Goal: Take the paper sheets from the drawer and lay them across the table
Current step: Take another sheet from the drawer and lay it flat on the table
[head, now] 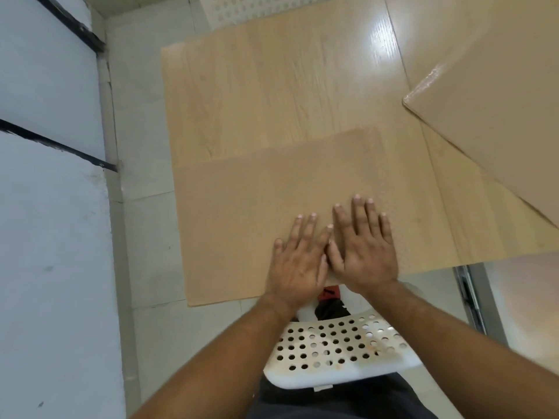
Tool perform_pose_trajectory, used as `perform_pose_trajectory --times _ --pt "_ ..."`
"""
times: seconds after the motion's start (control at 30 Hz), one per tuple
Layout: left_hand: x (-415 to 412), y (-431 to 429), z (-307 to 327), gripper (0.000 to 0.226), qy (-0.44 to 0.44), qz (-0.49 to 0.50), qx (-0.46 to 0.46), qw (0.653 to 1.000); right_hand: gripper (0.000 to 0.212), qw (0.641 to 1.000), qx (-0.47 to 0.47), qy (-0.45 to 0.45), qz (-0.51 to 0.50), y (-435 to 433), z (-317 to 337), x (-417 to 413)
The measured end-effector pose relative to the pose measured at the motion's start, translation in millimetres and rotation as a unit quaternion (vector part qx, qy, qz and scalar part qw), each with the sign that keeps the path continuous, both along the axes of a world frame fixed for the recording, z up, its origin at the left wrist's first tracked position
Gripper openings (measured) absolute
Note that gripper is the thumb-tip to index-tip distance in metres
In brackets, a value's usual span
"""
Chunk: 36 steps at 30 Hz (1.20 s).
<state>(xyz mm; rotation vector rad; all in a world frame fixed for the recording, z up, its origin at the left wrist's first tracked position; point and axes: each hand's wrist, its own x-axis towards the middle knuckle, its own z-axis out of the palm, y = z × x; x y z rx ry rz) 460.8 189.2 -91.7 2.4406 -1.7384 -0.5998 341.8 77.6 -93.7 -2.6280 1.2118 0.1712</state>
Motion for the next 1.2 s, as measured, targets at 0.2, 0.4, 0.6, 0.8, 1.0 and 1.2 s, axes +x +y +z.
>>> perform_pose_trajectory --times 0.2,0.4,0.6,0.8,1.0,1.2 --pt "90 39 3 0.076 -0.053 0.220 0.023 0.974 0.074 1.000 -0.006 -0.001 -0.001 -2 4 -1" --pt "108 52 5 0.075 -0.066 0.230 0.024 0.971 0.073 1.000 0.001 0.005 -0.005 -1 3 -1" --pt "108 54 1 0.076 -0.070 0.233 0.008 0.970 0.073 0.997 -0.015 -0.051 0.059 21 11 61" --pt "109 56 -4 0.075 -0.082 0.227 -0.005 0.970 0.073 0.995 0.027 -0.029 0.097 15 6 160" --pt "113 53 -5 0.074 -0.066 0.238 -0.011 0.969 0.074 0.995 0.002 -0.007 0.098 11 -2 163" --pt "165 -5 -3 0.065 -0.065 0.267 -0.011 0.961 0.068 0.994 -0.017 0.008 0.105 12 -2 164"
